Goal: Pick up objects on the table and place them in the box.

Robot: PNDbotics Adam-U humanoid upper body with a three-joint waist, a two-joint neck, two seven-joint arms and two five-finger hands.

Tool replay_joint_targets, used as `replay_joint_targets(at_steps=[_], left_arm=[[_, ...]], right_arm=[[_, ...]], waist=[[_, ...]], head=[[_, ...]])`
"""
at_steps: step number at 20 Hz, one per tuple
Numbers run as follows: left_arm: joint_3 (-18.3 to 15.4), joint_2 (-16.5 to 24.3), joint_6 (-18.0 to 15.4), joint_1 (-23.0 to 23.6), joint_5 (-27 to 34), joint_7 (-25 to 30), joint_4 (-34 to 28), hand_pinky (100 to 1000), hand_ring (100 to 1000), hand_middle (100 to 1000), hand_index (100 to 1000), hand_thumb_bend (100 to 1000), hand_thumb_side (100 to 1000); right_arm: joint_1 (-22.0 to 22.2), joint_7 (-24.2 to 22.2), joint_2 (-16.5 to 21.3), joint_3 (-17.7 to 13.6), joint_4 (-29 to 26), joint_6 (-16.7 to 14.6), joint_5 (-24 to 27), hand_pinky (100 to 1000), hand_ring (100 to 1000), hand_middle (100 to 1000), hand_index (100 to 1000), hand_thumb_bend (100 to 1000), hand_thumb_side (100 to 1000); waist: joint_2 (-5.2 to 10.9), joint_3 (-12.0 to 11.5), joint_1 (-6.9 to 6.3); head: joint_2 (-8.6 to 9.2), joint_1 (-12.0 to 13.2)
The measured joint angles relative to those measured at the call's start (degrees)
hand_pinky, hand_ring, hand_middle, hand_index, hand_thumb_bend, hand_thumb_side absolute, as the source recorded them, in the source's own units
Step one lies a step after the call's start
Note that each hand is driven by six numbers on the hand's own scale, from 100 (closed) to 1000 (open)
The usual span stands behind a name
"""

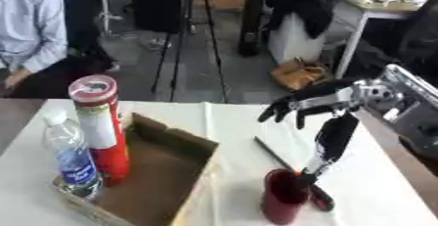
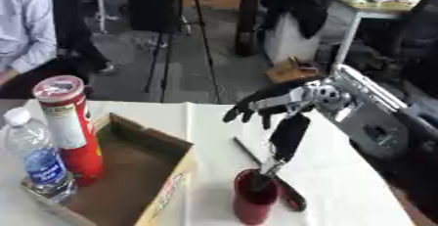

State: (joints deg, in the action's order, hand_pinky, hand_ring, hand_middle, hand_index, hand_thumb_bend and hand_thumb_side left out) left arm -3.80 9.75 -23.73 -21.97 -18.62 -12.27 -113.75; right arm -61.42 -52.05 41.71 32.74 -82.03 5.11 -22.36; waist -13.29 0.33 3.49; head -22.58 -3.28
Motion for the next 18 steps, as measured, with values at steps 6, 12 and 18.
replay_joint_targets(at_steps=[6,12,18], left_arm=[[0.0,0.0,0.0,0.0,0.3,0.3,0.0,964,843,850,779,100,965],[0.0,0.0,0.2,0.0,0.4,0.6,0.0,967,842,847,774,100,963],[0.1,0.0,0.3,0.3,0.5,1.1,0.0,970,840,844,770,100,963]], right_arm=[[-0.6,0.0,-0.3,1.9,3.1,-1.6,-0.8,667,956,1000,1000,717,446],[-0.7,0.1,-1.2,3.5,5.4,-2.9,-0.9,662,967,1000,1000,740,448],[-0.7,0.1,-1.7,4.5,6.6,-4.0,-1.6,678,973,1000,1000,793,497]], waist=[[0.00,0.0,0.24],[0.00,0.0,0.27],[-0.01,0.0,0.29]], head=[[-0.19,0.1],[-0.29,0.1],[-0.39,0.1]])
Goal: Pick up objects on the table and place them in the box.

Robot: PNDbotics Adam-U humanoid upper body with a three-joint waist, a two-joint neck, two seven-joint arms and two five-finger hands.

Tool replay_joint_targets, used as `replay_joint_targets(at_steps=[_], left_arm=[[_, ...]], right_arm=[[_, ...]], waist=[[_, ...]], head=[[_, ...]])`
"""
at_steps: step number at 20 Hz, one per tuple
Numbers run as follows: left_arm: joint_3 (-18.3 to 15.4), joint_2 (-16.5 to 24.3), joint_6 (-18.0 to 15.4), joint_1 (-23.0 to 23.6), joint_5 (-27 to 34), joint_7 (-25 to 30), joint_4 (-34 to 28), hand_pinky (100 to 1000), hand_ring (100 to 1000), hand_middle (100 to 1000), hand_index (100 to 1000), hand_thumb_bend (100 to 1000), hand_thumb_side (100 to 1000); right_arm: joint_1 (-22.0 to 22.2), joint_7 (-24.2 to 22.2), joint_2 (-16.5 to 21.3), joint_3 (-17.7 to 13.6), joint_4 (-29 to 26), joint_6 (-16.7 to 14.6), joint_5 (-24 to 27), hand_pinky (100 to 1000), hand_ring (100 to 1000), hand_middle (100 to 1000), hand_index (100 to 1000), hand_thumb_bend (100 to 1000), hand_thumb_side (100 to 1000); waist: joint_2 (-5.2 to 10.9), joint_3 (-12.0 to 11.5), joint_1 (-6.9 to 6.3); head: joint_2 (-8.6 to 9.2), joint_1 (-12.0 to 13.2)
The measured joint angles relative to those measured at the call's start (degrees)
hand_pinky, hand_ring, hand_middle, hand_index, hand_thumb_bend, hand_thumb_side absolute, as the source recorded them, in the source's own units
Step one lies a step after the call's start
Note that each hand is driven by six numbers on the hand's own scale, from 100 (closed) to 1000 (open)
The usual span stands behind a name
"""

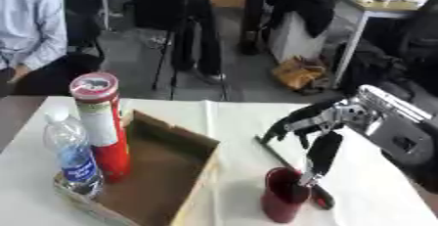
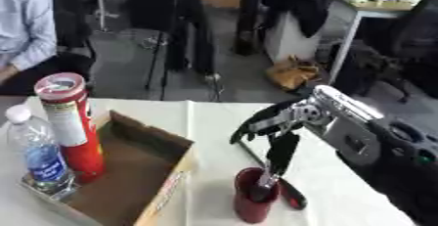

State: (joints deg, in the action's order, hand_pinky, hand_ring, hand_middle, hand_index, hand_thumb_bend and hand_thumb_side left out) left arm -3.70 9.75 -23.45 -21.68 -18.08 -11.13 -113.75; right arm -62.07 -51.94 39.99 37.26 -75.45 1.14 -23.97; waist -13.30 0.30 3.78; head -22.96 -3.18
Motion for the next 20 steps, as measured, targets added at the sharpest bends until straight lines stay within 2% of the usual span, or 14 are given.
replay_joint_targets(at_steps=[3,13,20], left_arm=[[0.0,0.0,0.1,0.0,0.1,0.1,0.0,972,839,841,768,100,959],[0.0,0.0,0.1,0.0,0.3,0.6,0.0,976,838,839,764,100,953],[0.0,0.0,0.3,0.1,0.3,0.9,0.0,979,837,836,761,100,952]], right_arm=[[0.0,0.0,-0.1,0.4,0.4,-0.3,0.0,680,975,1000,1000,825,526],[0.0,-0.1,-1.3,1.6,2.0,-0.9,-1.1,709,985,1000,1000,834,527],[0.1,0.0,-2.0,1.8,4.3,-2.6,-2.1,719,993,1000,1000,840,532]], waist=[[0.00,0.0,-0.02],[0.00,0.0,-0.07],[-0.01,0.0,-0.26]], head=[[0.00,0.0],[0.00,0.0],[0.00,0.1]])
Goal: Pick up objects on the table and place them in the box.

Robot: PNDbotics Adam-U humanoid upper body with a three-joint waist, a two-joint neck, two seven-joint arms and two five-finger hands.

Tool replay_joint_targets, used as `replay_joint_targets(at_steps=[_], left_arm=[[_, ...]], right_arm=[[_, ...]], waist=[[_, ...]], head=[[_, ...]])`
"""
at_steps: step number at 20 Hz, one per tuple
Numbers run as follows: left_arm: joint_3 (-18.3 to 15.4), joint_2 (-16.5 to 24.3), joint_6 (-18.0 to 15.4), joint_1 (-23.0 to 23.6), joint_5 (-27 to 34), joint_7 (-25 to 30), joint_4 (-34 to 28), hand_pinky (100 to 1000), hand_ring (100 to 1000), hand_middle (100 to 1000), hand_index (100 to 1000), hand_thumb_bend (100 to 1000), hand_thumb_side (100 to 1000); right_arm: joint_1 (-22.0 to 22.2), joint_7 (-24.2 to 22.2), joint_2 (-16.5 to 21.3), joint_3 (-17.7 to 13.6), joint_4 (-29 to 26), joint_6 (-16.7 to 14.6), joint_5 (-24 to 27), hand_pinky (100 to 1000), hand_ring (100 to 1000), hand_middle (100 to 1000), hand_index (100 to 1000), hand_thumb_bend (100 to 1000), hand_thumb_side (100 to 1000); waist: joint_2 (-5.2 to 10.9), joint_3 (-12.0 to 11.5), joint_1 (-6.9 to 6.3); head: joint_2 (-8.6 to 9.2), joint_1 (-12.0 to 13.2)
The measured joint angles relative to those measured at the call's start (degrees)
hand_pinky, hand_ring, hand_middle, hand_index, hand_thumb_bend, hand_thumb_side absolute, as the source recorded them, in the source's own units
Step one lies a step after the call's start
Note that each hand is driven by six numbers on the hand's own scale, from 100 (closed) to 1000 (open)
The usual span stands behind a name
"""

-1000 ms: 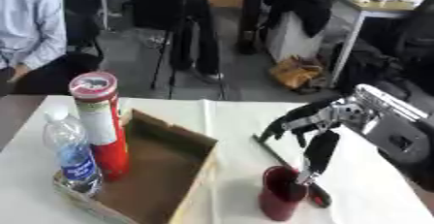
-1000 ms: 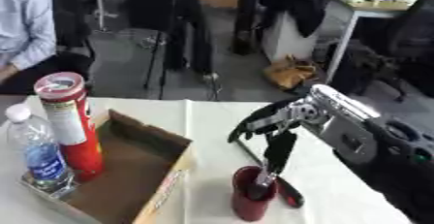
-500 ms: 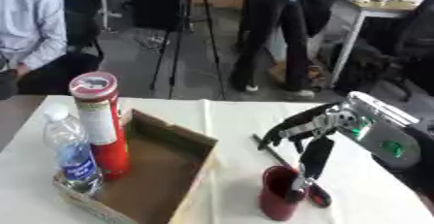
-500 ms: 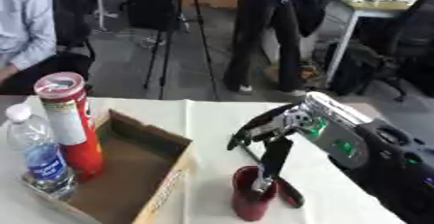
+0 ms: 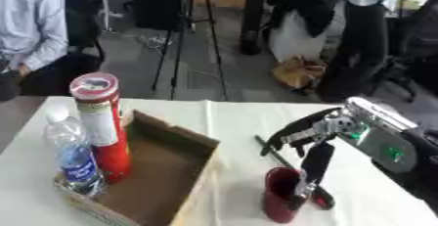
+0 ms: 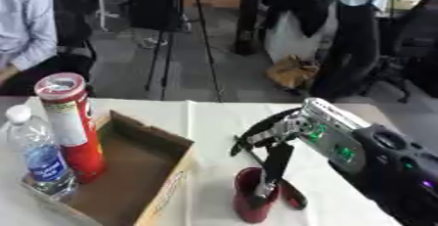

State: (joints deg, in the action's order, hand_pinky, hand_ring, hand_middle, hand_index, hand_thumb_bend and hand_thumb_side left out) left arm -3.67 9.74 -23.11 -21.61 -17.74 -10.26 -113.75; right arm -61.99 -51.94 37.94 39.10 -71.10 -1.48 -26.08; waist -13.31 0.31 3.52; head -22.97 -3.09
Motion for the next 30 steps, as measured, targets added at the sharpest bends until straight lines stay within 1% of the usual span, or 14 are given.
replay_joint_targets(at_steps=[9,13,16,30], left_arm=[[0.1,0.0,0.1,0.0,0.2,0.6,0.0,981,835,832,758,100,951],[0.1,0.0,0.1,0.0,0.4,0.8,0.0,984,835,831,757,100,950],[0.1,0.0,0.2,0.0,0.5,1.0,0.0,987,835,831,756,100,946],[0.1,0.0,0.3,0.0,0.5,1.3,0.0,989,830,829,753,100,941]], right_arm=[[0.5,0.0,-0.7,0.3,2.0,-1.3,-1.2,721,991,1000,1000,835,536],[0.5,0.0,-1.4,0.6,3.0,-2.1,-1.5,709,987,1000,1000,835,518],[0.5,0.0,-1.6,0.6,3.4,-2.4,-1.6,698,984,1000,1000,832,488],[0.6,0.0,-2.7,1.0,5.5,-3.4,-2.8,695,972,1000,1000,820,474]], waist=[[-0.01,0.0,-0.25],[-0.02,0.0,-0.39],[-0.07,0.0,-0.45],[-0.22,0.0,-0.46]], head=[[0.00,0.0],[0.01,0.0],[0.01,0.0],[0.01,0.0]])
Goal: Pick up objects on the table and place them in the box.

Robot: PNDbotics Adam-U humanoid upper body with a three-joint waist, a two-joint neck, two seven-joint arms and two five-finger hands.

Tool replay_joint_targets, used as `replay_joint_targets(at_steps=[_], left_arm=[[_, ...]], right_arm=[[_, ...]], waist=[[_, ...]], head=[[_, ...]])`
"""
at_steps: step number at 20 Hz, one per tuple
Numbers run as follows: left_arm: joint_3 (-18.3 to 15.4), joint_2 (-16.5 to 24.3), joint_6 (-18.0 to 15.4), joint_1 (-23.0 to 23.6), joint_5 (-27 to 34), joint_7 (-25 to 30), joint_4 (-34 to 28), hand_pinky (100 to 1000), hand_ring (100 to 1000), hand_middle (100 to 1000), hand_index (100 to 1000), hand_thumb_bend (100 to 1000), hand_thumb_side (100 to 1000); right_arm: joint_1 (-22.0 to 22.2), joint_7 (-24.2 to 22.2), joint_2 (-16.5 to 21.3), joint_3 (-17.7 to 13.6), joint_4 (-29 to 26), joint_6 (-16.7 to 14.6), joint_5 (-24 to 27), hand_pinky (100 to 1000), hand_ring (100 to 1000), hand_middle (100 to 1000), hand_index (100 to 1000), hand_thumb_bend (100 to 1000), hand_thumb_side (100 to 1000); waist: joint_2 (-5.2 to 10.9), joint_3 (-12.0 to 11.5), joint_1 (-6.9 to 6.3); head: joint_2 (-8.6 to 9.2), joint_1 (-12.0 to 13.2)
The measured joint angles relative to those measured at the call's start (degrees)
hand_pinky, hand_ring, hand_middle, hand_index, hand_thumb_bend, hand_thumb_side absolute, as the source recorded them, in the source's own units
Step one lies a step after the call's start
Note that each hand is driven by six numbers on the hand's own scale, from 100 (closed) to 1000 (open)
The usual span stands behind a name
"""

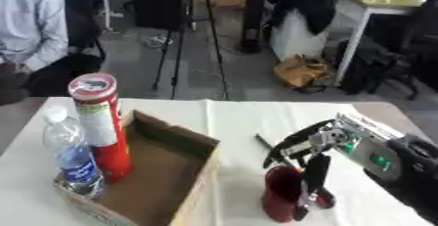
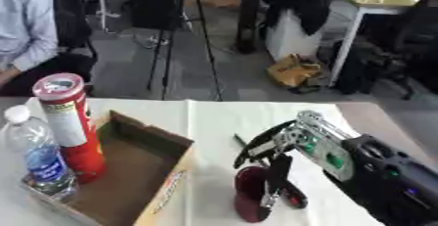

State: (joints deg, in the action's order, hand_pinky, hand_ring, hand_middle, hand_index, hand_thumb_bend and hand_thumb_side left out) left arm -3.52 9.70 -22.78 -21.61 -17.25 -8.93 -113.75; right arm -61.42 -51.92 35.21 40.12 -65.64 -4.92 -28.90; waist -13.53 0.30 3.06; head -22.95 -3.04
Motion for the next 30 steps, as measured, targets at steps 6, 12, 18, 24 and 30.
replay_joint_targets(at_steps=[6,12,18,24,30], left_arm=[[0.0,-0.2,0.0,0.0,0.0,0.2,0.0,990,827,829,752,100,942],[0.0,-0.4,0.0,0.1,0.2,0.3,0.0,991,823,828,751,100,942],[0.0,-0.4,0.1,0.1,0.3,0.5,0.0,992,820,827,751,100,942],[0.0,-0.4,0.2,0.1,0.3,0.7,0.0,993,817,829,749,100,940],[0.0,-0.4,0.3,0.1,0.3,1.0,0.0,995,817,829,748,100,938]], right_arm=[[0.0,0.0,-0.9,0.3,1.8,-0.7,-1.0,696,971,1000,1000,823,464],[0.0,0.0,-1.6,0.2,3.4,-0.8,-1.8,702,970,1000,1000,823,458],[0.4,0.0,-2.2,0.1,4.3,-0.7,-1.9,702,970,1000,1000,822,470],[0.4,0.0,-2.3,-0.2,4.6,-0.7,-2.1,675,950,1000,1000,754,462],[0.4,0.0,-2.3,-0.5,4.6,-0.7,-2.3,635,923,1000,1000,686,406]], waist=[[-0.27,-0.1,-0.03],[-0.34,-0.3,-0.04],[-0.51,-0.3,-0.15],[-0.51,-0.3,-0.33],[-0.52,-0.3,-0.35]], head=[[0.01,0.0],[0.01,0.0],[0.01,0.0],[0.02,-0.1],[0.02,-0.2]])
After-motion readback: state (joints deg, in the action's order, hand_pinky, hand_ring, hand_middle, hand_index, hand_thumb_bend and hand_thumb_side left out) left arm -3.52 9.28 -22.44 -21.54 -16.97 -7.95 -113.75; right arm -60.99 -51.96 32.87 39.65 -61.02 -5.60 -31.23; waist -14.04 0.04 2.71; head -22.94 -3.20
